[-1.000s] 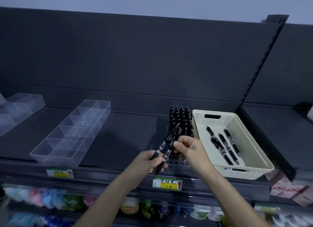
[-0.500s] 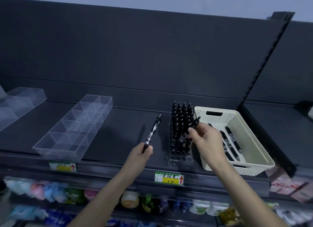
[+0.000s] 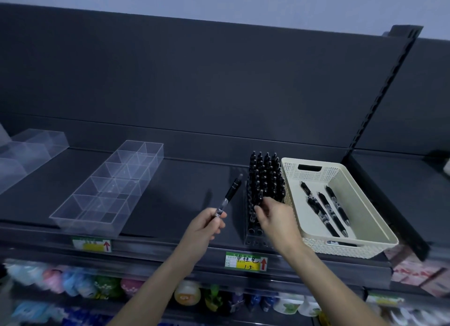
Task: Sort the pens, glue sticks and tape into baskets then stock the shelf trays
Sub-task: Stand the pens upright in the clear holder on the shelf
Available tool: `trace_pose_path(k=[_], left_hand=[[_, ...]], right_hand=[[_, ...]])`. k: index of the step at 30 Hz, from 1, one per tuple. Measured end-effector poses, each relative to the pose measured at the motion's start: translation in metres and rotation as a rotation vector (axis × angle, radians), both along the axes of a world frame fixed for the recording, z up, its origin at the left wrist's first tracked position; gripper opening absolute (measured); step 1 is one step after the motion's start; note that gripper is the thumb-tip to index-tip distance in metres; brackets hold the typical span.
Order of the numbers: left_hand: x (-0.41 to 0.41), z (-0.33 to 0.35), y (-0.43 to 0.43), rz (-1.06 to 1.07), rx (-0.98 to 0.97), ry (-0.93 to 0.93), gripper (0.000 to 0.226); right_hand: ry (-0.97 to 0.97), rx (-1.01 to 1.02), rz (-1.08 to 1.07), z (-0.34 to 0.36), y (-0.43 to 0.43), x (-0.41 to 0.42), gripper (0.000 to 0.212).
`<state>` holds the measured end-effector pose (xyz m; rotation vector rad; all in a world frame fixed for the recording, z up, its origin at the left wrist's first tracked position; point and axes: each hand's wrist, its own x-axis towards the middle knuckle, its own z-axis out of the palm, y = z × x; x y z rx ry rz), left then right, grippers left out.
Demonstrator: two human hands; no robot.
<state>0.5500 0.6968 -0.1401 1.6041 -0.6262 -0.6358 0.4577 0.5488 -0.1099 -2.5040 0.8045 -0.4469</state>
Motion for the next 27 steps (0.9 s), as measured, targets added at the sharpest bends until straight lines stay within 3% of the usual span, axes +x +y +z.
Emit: trace_pose_path(k=[14,18,27], left_hand=[[-0.008,0.004,-0.010,0.019,-0.059,0.094,0.028],[-0.012,0.007,-0.013,-0.023,-0.038,0.058,0.028],[-0.027,0.012,-0.029,-0.224,0.018,0.013,0.034]], right_hand=[[0.030,-0.068,0.015,0.001,0.004,-0.002,0.019],[-0.069,-0.034,-0.023,0.003,-0.001,-0.011,0.024],[-0.312,0.413,0.058,0.029,0.003,-0.020,0.010]])
